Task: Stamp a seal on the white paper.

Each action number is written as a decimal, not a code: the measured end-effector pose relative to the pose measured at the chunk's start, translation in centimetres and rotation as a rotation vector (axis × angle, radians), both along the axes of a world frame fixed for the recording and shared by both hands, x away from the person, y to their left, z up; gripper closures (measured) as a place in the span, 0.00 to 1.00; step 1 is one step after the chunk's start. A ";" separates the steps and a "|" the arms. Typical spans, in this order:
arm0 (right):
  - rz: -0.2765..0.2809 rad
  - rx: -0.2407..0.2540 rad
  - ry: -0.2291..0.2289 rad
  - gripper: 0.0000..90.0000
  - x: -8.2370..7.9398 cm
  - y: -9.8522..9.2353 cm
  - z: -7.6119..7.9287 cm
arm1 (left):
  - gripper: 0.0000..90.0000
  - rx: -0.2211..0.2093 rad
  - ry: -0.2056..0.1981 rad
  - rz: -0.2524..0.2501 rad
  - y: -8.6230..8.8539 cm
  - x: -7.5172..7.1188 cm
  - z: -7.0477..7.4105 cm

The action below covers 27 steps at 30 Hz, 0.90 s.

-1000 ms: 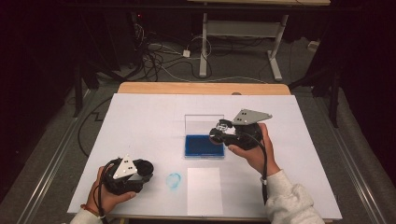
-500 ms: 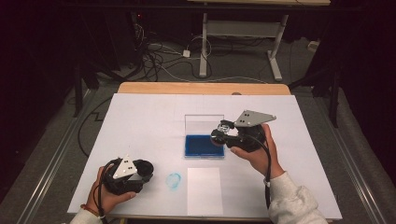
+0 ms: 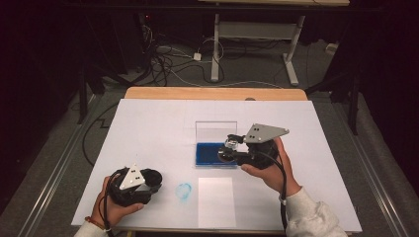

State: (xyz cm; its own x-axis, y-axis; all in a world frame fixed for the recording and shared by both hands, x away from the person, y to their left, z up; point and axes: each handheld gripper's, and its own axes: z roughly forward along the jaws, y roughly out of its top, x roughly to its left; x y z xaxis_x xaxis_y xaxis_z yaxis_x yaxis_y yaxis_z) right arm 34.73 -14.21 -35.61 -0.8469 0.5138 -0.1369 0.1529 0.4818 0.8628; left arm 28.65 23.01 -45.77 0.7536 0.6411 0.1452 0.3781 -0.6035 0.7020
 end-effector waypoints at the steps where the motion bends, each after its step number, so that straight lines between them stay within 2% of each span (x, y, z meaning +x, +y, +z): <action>1: 0.009 0.002 0.005 0.63 -0.2 0.1 -0.1 | 0.41 -0.001 -0.002 0.003 0.1 -0.1 0.0; 8: 0.075 -0.040 0.023 0.63 -1.6 1.4 -1.0 | 0.41 0.001 -0.011 0.003 0.1 -0.3 0.2; 18: 0.128 -0.090 0.057 0.63 -3.7 2.7 -2.8 | 0.41 0.004 -0.013 0.010 0.2 -0.6 0.3; 21: 0.146 -0.119 0.059 0.63 -4.2 3.0 -3.4 | 0.41 0.008 -0.013 0.007 0.0 -0.6 0.3; 27: 0.169 -0.136 0.088 0.63 -4.7 3.2 -4.4 | 0.41 0.011 -0.011 0.005 0.0 -0.5 0.2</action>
State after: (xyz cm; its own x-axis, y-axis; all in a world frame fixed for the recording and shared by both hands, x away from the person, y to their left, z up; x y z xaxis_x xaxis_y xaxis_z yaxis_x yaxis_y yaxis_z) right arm 30.06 -11.06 -40.02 -0.9311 0.3454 -0.1171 0.1317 0.6179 0.7752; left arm 28.16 23.01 -45.58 0.7490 0.6428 0.1604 0.3731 -0.6093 0.6996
